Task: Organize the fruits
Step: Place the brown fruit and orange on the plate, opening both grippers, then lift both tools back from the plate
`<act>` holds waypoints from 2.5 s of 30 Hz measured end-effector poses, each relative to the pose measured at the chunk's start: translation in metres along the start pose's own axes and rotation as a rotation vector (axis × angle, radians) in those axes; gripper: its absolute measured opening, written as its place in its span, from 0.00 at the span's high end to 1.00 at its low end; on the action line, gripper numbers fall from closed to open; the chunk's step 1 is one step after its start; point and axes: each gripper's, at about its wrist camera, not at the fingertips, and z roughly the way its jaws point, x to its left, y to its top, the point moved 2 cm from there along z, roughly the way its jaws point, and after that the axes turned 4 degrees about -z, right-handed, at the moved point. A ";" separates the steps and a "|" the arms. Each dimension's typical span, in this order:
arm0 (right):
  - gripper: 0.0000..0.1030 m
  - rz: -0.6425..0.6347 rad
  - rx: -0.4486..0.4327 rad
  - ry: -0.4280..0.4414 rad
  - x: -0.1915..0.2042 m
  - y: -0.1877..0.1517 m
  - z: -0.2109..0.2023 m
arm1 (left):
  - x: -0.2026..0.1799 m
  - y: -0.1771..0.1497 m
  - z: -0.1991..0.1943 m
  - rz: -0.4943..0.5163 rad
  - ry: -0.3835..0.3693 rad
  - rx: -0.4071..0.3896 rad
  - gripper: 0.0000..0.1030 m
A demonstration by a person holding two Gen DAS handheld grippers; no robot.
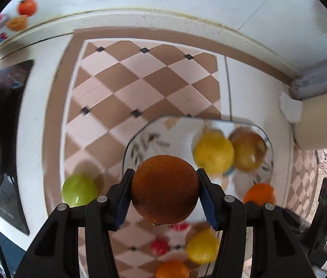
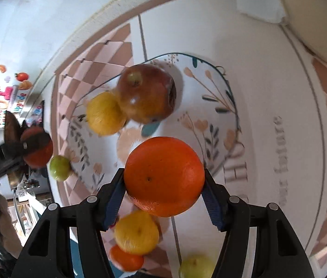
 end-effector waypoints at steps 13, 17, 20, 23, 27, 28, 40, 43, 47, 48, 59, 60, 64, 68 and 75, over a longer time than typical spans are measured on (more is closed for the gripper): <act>0.36 -0.070 0.050 -0.067 0.012 0.024 0.033 | -0.008 0.031 0.068 -0.025 0.030 0.150 0.50; 0.32 -0.058 0.038 -0.077 0.015 0.026 0.031 | -0.008 0.031 0.070 -0.032 0.066 0.160 0.50; 0.24 -0.051 0.028 -0.090 0.017 0.027 0.023 | -0.007 0.029 0.070 -0.027 0.083 0.152 0.50; 0.20 -0.063 0.011 -0.118 0.020 0.028 0.011 | -0.002 0.026 0.060 -0.042 0.062 0.126 0.33; 0.13 -0.101 -0.029 -0.185 0.026 0.026 -0.007 | 0.001 0.021 0.039 -0.041 0.091 0.056 0.22; 0.13 -0.123 -0.046 -0.221 0.031 0.023 -0.013 | 0.002 0.018 0.032 -0.039 0.098 0.033 0.22; 0.08 -0.195 -0.158 -0.285 0.050 -0.021 -0.072 | -0.003 -0.065 -0.052 0.008 0.138 -0.169 0.22; 0.08 -0.192 -0.181 -0.287 0.051 -0.041 -0.089 | -0.005 -0.087 -0.075 0.035 0.164 -0.233 0.22; 0.08 -0.184 -0.210 -0.275 0.052 -0.063 -0.108 | -0.003 -0.113 -0.097 0.046 0.159 -0.268 0.22; 0.08 -0.184 -0.221 -0.270 0.053 -0.070 -0.115 | -0.003 -0.119 -0.102 0.046 0.149 -0.275 0.22; 0.08 -0.225 -0.303 -0.234 0.077 -0.124 -0.172 | -0.012 -0.180 -0.163 0.078 0.106 -0.358 0.22; 0.08 -0.228 -0.311 -0.231 0.080 -0.127 -0.177 | -0.012 -0.185 -0.168 0.077 0.103 -0.365 0.22; 0.08 -0.244 -0.345 -0.230 0.088 -0.145 -0.199 | -0.011 -0.199 -0.182 0.075 0.093 -0.384 0.22; 0.08 -0.256 -0.371 -0.256 0.093 -0.157 -0.216 | -0.014 -0.213 -0.194 0.083 0.103 -0.412 0.22; 0.08 -0.271 -0.383 -0.249 0.099 -0.172 -0.231 | -0.015 -0.225 -0.202 0.076 0.088 -0.428 0.22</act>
